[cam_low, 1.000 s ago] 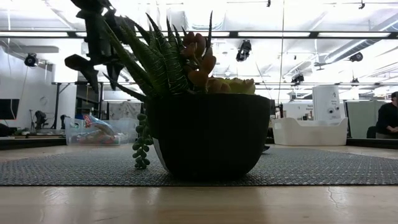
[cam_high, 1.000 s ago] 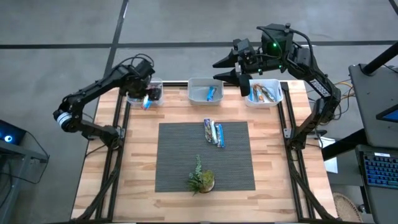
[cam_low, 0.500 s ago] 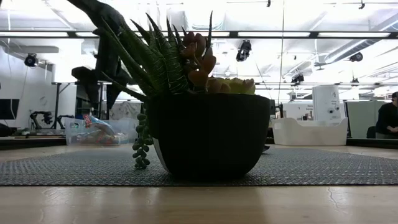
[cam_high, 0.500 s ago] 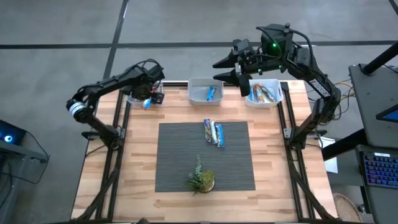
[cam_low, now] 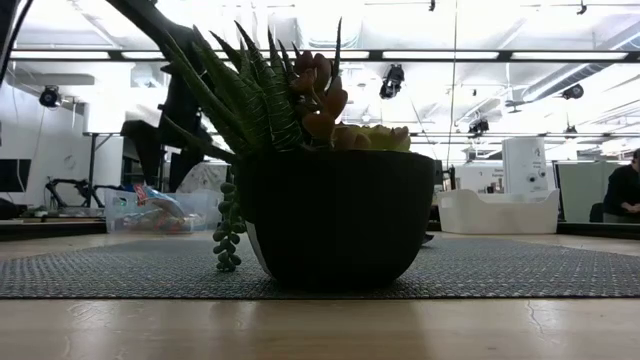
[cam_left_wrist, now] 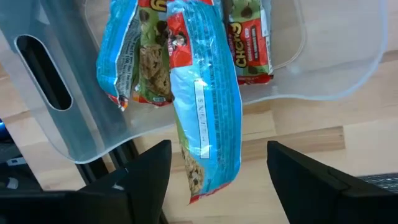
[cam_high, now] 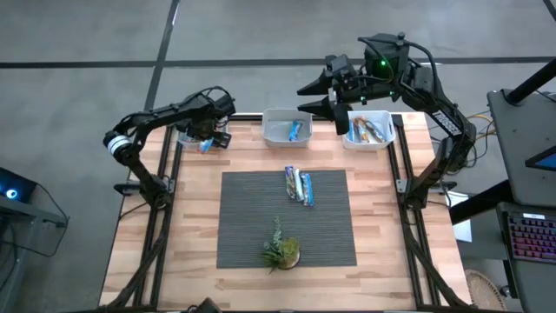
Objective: Pick and place Granola Bars by type
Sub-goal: Put the red granola bar into the transparent bin
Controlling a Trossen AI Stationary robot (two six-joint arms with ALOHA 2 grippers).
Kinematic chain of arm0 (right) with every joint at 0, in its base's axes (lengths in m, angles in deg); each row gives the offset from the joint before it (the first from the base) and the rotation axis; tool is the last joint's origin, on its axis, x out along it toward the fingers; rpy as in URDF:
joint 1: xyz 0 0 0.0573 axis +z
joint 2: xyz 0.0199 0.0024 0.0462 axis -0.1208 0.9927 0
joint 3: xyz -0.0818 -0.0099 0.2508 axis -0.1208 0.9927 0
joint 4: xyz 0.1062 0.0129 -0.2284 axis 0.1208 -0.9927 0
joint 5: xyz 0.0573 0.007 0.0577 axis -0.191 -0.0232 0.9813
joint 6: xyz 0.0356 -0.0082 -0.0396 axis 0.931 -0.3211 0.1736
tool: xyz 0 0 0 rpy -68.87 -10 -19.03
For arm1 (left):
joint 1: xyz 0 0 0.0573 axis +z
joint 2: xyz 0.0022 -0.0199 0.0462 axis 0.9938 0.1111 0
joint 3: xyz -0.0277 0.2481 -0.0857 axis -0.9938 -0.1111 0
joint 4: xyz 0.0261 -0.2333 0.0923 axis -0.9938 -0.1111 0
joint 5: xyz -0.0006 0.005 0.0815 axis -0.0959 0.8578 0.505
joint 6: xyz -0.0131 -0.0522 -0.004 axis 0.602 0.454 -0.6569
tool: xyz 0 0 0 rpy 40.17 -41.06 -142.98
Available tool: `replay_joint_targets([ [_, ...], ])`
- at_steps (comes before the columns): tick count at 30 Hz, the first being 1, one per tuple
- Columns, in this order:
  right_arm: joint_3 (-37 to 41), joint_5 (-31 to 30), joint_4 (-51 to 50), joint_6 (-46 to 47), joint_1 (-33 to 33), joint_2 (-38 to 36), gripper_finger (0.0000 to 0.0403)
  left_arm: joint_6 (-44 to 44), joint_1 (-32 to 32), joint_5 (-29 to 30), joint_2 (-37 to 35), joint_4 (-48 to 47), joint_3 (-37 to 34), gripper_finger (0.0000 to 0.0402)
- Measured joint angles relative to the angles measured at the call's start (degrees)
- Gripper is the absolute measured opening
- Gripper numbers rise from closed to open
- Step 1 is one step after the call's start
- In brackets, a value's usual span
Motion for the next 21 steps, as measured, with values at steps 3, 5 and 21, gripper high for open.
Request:
replay_joint_targets([
  [3, 0.00, 0.00, -0.08, 0.00, 0.00, 0.00, 0.0205, -0.38, 0.04, 0.23, 0.82, 0.03, 0.00, 0.0245],
  [5, 0.00, 0.00, -0.31, -0.04, 0.00, 0.00, 0.0206, -0.39, 0.02, 0.76, 1.41, 0.04, 0.00, 0.0245],
  [21, 0.01, 0.00, -1.14, -0.19, 0.00, 0.00, 0.0205, -1.22, 0.07, 4.04, 3.52, 0.26, 0.00, 0.0245],
])
